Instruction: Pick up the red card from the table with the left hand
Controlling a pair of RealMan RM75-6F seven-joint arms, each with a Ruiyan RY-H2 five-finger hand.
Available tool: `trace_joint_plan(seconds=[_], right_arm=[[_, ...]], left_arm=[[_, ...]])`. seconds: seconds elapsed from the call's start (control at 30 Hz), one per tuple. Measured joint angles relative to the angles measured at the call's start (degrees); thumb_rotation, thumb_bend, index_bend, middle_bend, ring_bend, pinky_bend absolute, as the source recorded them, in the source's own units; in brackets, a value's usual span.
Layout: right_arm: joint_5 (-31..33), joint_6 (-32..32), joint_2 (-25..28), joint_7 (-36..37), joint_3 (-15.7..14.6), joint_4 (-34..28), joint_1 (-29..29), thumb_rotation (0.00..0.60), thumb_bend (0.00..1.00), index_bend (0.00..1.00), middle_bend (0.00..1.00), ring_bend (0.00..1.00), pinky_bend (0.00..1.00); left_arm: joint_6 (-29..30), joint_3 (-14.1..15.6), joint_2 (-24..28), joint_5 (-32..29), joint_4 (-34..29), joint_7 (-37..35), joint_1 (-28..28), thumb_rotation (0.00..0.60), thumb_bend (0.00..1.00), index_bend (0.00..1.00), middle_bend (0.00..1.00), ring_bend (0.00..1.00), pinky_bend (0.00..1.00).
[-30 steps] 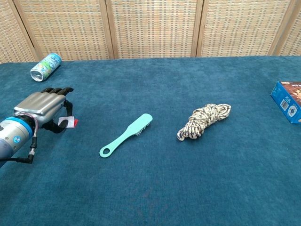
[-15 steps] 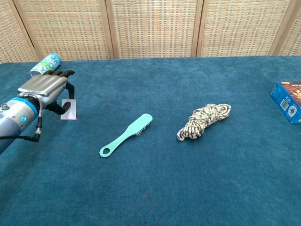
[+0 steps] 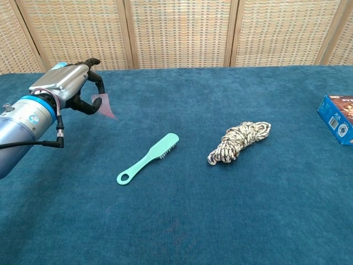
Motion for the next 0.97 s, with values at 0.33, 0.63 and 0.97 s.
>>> trace_joint_plan(seconds=[0.33, 0.63, 0.97], right_arm=[[-0.7, 1.38, 0.34, -0.11, 0.02, -0.77, -0.43, 0.6, 0.0, 0.0, 0.0, 0.0, 0.0], [-0.69, 1.62, 0.54, -0.37, 0.09, -1.1, -0.58, 0.6, 0.0, 0.0, 0.0, 0.0, 0.0], [-0.77, 1.87, 0.42, -0.82, 0.09, -1.06, -0.65, 0.6, 0.0, 0.0, 0.0, 0.0, 0.0]], left_arm=[[2.83, 0.26, 3.03, -2.31, -22.05, -12.95, 6.4, 0.6, 0.5, 0.58, 0.0, 0.0, 0.0], [4.22, 0.93, 7.59, -2.26, -34.4, -21.8, 10.73, 0.6, 0.49, 0.58, 0.0, 0.0, 0.0], [1.36, 1.29, 11.45, -1.7, -39.43, -26.06, 11.07, 0.6, 0.48, 0.58, 0.0, 0.0, 0.0]])
